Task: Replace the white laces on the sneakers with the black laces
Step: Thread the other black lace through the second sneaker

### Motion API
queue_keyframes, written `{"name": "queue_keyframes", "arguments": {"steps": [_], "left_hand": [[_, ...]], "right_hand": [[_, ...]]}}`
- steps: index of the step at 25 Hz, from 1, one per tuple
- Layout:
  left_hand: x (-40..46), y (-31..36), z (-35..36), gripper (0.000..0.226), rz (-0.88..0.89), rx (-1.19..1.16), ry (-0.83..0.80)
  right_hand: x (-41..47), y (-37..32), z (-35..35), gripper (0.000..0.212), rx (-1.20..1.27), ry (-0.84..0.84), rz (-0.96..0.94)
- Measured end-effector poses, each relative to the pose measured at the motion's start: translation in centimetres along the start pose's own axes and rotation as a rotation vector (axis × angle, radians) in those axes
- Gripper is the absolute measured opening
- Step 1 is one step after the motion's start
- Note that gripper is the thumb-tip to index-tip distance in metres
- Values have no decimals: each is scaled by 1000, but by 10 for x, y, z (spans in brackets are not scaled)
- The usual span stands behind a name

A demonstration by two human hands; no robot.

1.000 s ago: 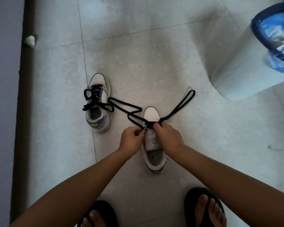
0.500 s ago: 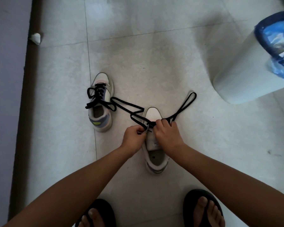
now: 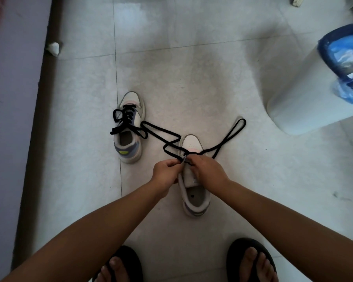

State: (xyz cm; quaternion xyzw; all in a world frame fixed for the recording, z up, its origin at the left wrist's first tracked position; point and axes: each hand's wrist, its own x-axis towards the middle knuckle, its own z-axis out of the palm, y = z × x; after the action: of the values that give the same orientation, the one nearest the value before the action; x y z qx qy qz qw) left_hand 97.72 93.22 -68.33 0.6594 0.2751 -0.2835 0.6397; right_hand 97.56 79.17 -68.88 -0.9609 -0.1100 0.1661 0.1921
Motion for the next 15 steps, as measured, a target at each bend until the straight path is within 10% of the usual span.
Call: {"name": "queue_keyframes", "arguments": {"steps": [15], "left_hand": [[4, 1, -3, 22, -54, 7, -16]], "right_hand": [[8, -1, 9, 17, 314, 143, 129]]}}
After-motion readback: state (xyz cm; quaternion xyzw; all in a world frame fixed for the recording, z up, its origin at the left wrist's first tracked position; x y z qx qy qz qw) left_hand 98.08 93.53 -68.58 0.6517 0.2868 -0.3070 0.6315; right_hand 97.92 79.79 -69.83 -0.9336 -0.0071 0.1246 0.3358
